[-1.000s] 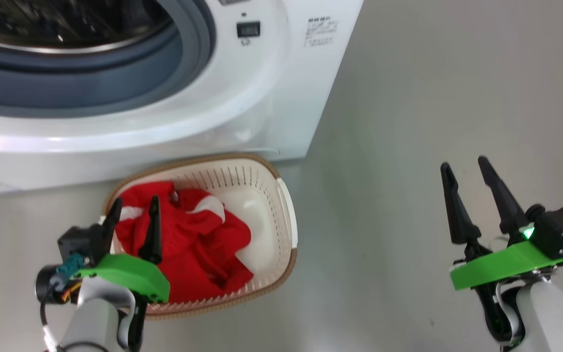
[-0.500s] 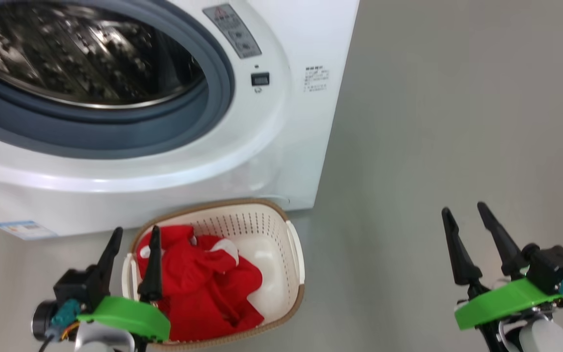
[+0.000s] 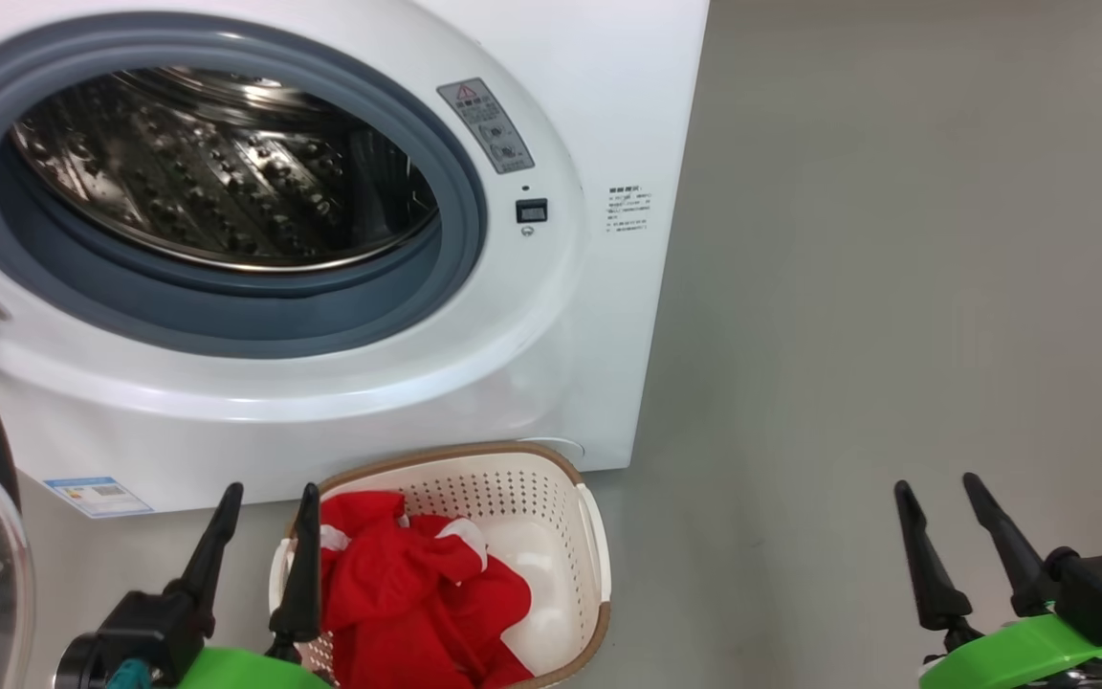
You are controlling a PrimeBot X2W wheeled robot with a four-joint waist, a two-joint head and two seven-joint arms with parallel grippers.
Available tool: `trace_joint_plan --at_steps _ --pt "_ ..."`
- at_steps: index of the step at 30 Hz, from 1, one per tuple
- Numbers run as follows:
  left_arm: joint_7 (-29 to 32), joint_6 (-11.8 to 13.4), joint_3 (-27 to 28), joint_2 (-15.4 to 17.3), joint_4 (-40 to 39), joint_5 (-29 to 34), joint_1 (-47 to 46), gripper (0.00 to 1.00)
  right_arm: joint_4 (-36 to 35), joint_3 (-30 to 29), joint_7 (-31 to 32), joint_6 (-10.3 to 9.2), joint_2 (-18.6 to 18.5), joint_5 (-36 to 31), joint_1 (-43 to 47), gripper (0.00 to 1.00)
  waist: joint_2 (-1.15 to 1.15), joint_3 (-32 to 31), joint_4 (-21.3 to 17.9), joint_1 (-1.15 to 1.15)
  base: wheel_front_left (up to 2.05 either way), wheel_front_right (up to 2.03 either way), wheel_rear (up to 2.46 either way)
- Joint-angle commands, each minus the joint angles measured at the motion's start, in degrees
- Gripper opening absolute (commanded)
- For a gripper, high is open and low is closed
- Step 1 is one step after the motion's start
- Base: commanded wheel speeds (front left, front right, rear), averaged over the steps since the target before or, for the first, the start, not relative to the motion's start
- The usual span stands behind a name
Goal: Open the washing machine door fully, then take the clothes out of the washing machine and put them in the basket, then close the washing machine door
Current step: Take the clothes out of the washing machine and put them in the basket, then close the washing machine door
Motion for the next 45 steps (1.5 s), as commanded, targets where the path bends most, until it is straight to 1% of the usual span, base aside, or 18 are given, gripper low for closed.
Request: trace_joint_plan --at_steps 1,6,12,20,45 --pt "-0.29 -0.03 1.74 1.1 -2.38 0.24 0.29 1.0 -1.57 0.56 -0.37 0.36 -1.02 0.33 -0.04 1.0 0.0 -0.52 0.34 0.0 0.0 0.0 0.0" --pt "-0.29 0.41 1.83 1.1 -5.23 0.55 2.96 1.0 -1.86 0.03 -0.37 0.36 -1.06 0.18 1.25 1.0 0.0 -1.36 0.57 0.0 0.0 0.0 0.0" --pt "-0.29 1.98 2.27 1.1 -8.01 0.32 6.27 1.0 -2.09 -0.61 -0.37 0.36 -0.83 0.05 2.13 1.0 0.0 -1.81 0.34 0.0 0.0 0.0 0.0" --pt "-0.29 3.0 1.75 1.1 -8.47 -0.12 6.6 1.0 -2.27 -1.0 -0.37 0.36 -0.51 -0.01 2.34 1.0 0.0 -1.6 0.48 0.0 0.0 0.0 0.0" --pt "-0.29 3.45 1.38 1.1 -8.33 -0.36 5.44 1.0 -1.8 -1.12 -0.37 0.36 -0.67 -0.01 1.64 1.0 0.0 -0.99 1.24 0.0 -0.08 0.08 0.0"
